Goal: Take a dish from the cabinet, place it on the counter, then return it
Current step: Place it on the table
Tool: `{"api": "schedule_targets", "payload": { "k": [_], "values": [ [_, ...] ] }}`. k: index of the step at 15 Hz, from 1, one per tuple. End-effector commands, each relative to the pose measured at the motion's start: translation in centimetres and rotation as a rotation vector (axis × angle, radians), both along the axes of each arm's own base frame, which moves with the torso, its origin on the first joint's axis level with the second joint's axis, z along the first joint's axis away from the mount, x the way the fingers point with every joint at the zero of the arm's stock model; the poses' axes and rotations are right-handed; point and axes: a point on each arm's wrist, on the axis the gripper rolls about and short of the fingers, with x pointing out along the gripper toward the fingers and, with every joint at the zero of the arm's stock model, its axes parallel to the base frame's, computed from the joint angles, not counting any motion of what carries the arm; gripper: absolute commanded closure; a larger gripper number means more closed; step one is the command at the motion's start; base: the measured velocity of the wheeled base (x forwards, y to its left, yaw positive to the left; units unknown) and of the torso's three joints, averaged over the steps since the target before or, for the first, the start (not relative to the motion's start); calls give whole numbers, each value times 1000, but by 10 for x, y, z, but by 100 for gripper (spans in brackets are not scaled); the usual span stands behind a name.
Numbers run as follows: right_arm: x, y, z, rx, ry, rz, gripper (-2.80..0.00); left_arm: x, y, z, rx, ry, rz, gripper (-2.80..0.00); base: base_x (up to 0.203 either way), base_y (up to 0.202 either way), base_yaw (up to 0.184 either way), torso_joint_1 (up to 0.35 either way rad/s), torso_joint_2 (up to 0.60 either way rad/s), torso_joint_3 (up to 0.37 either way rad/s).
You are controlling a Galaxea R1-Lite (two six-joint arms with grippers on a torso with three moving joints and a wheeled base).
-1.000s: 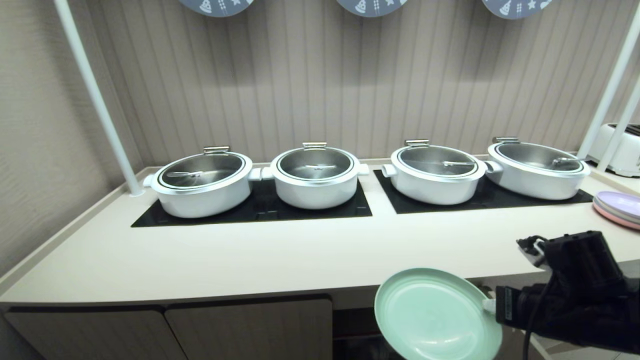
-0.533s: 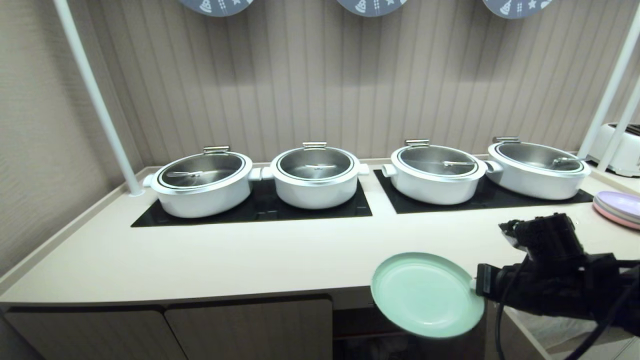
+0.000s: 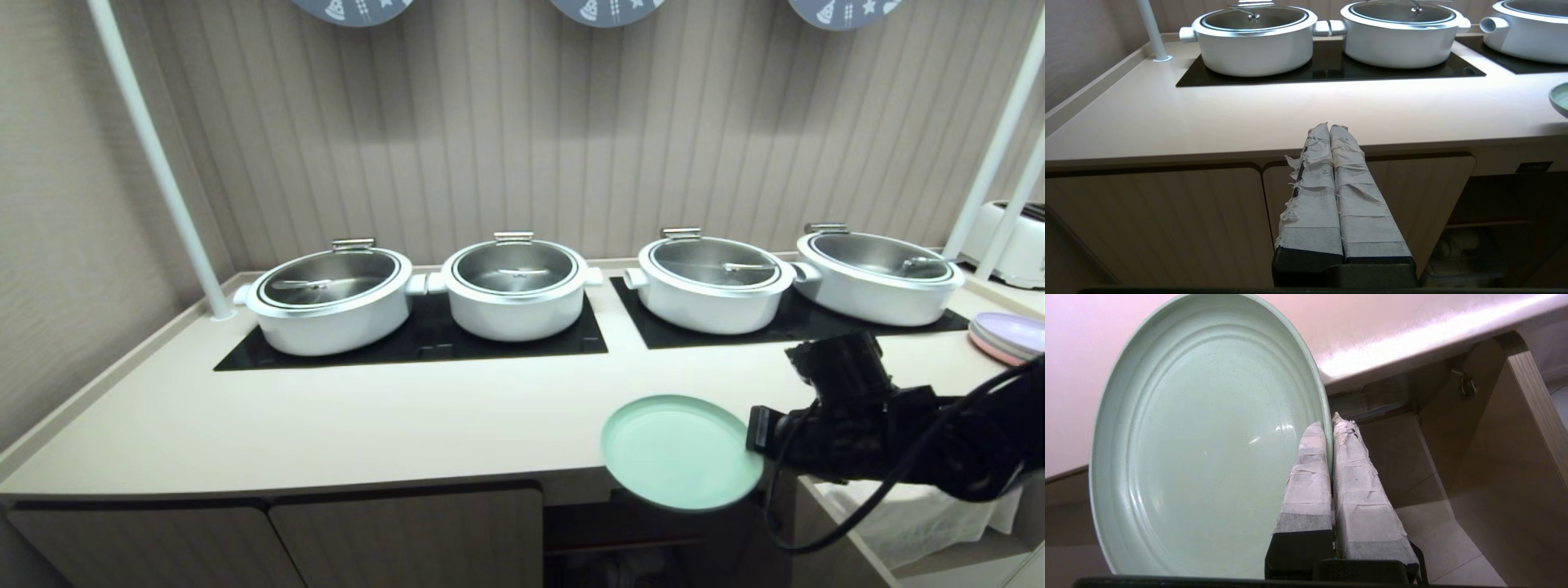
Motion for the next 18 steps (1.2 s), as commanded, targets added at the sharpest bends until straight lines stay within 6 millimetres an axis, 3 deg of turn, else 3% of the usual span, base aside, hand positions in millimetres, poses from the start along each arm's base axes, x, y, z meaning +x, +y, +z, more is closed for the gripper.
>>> {"api": "schedule_targets", "payload": {
  "k": [1,18],
  "values": [
    [12,3,-8,-6,9,-8,0,0,0,0,0,-1,1,0,0,0,0,0,0,0],
    [76,17,-41,14,1,-126,0,0,0,0,0,-1,-1,0,0,0,0,0,0,0]
  ]
}}
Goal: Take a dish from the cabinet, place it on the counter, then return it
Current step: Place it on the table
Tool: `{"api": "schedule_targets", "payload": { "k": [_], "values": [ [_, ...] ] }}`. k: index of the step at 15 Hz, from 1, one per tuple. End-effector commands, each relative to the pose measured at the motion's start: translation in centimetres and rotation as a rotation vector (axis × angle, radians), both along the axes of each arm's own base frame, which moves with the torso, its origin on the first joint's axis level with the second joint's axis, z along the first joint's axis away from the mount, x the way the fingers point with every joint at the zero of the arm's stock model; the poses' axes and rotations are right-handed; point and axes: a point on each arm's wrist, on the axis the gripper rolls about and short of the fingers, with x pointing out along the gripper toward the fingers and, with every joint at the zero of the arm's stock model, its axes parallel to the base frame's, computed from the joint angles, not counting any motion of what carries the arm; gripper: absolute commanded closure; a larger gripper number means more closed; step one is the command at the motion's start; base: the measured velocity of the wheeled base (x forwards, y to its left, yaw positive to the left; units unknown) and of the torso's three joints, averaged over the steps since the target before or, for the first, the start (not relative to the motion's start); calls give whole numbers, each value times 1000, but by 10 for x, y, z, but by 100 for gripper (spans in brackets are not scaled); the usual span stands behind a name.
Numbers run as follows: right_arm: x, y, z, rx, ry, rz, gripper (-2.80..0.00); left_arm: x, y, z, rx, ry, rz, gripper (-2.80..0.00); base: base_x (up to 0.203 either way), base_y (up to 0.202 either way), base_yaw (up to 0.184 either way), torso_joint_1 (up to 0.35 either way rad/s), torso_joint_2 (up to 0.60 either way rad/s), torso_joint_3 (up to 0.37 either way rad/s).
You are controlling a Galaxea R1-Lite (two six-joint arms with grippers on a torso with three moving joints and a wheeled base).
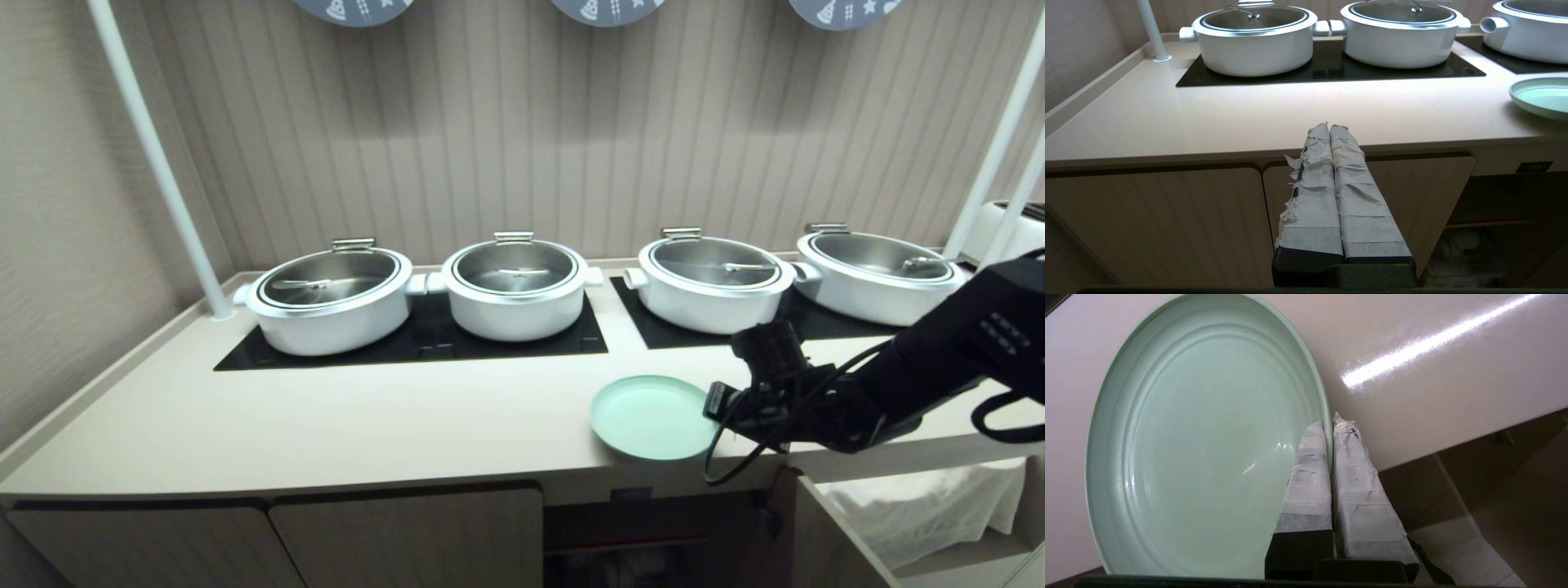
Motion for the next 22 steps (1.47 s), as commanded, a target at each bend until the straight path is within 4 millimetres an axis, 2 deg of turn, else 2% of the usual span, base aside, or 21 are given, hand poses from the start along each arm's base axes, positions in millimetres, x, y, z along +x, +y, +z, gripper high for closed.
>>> {"api": "schedule_targets", "payload": {
  "k": [1,15,22],
  "values": [
    [8,2,-7,3,4,-7,0,0,0,0,0,-1,0,0,0,0,0,0,0,0],
    [47,10,-19,16,-45,-13,0,0,0,0,0,-2,1,0,0,0,0,0,0,0],
    [56,6,-30,16,-41,-28,0,0,0,0,0,-1,0,0,0,0,0,0,0,0]
  ]
}}
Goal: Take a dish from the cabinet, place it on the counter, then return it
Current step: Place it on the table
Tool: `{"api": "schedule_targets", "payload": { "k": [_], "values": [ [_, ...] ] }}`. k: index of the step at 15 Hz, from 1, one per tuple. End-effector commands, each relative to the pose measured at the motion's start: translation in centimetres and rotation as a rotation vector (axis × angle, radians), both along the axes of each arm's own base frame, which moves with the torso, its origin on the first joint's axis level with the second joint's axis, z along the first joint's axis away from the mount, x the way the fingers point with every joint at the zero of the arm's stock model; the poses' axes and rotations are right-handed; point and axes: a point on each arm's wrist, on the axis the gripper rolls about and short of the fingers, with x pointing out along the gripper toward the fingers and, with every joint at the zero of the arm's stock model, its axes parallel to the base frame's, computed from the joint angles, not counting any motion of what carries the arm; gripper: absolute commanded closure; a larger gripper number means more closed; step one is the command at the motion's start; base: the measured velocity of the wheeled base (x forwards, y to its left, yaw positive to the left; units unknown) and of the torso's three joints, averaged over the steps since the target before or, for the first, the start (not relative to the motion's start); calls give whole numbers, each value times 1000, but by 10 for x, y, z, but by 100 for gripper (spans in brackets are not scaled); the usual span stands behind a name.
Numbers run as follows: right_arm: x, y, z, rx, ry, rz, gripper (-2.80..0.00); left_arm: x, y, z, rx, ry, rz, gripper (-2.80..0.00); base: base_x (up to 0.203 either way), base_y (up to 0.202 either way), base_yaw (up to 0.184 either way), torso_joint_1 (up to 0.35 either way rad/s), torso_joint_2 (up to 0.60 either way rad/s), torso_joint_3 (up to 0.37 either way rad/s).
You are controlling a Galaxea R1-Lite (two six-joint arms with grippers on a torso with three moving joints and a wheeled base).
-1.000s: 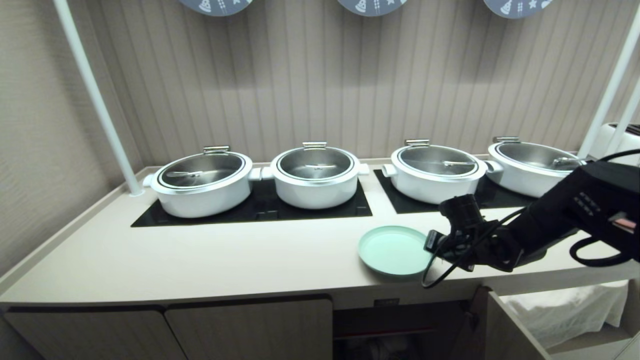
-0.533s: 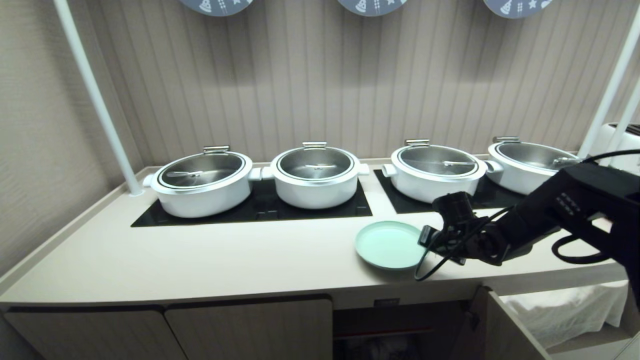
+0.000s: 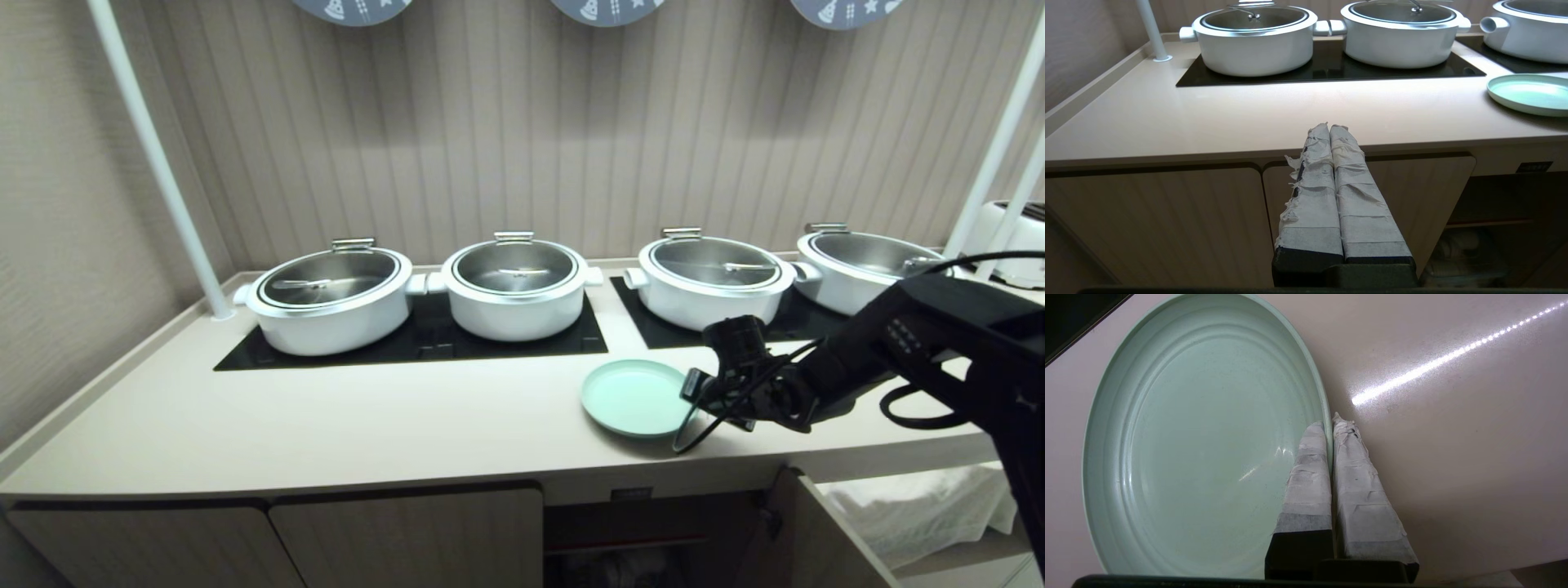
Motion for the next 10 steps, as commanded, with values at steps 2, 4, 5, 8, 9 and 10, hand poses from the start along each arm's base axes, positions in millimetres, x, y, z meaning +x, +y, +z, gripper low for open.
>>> {"api": "schedule_targets", "payload": {
  "k": [2,4,5,8,9,10],
  "values": [
    [5,-1,-2,3,-6,-9,0,0,0,0,0,-1,0,0,0,0,0,0,0,0],
    [7,-3,-3,4,-8,-14,0,0,0,0,0,-1,-1,0,0,0,0,0,0,0],
    [7,-4,-3,3,-8,-16,0,0,0,0,0,-1,1,0,0,0,0,0,0,0],
    [7,-4,-6,2,-1,-16,0,0,0,0,0,-1,0,0,0,0,0,0,0,0],
    [7,-4,-6,3,-1,-15,0,0,0,0,0,-1,1,0,0,0,0,0,0,0],
    [7,-4,-7,3,-2,-15,0,0,0,0,0,-1,-1,0,0,0,0,0,0,0]
  ]
}}
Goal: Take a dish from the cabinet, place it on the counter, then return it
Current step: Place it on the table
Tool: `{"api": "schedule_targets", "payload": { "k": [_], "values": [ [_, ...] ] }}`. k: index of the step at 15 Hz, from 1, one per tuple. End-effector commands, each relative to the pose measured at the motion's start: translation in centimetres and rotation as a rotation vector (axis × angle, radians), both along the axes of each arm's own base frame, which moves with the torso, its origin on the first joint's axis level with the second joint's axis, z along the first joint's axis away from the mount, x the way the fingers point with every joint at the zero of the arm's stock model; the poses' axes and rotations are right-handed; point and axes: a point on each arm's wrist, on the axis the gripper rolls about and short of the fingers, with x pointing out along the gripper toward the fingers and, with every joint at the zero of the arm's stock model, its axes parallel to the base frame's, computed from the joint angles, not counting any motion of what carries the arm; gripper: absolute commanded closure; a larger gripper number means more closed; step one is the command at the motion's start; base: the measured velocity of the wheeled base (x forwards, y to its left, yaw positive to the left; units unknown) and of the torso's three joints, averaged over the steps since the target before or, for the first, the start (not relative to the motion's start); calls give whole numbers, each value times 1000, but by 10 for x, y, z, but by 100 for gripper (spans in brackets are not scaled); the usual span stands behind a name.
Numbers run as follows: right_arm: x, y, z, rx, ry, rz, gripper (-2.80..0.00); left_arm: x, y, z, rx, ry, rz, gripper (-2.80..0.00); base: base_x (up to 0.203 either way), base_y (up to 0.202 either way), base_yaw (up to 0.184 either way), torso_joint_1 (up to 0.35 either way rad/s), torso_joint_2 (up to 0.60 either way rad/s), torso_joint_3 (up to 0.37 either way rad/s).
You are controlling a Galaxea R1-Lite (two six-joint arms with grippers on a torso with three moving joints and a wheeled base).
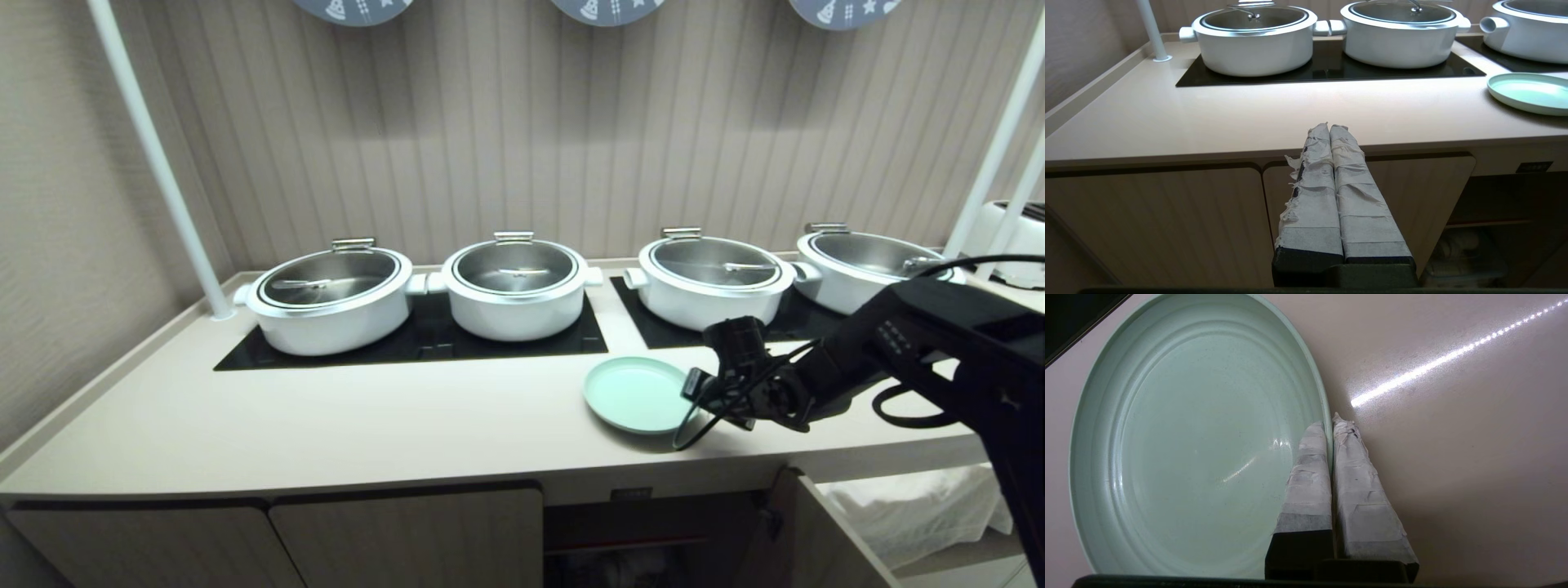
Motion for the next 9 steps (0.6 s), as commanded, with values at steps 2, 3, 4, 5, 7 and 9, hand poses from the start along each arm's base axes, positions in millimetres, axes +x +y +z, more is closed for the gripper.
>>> {"api": "schedule_targets", "payload": {
  "k": [2,3,4,5,7,9],
  "values": [
    [1,0,-1,3,-1,-2,0,0,0,0,0,-1,0,0,0,0,0,0,0,0],
    [1,0,-1,3,-1,-2,0,0,0,0,0,-1,1,0,0,0,0,0,0,0],
    [1,0,-1,3,-2,-2,0,0,0,0,0,-1,1,0,0,0,0,0,0,0],
    [1,0,-2,2,-1,-3,0,0,0,0,0,-1,1,0,0,0,0,0,0,0],
    [1,1,-2,3,-4,-1,0,0,0,0,0,-2,0,0,0,0,0,0,0,0],
    [1,1,-2,3,-4,-1,0,0,0,0,0,-1,-1,0,0,0,0,0,0,0]
  ]
}}
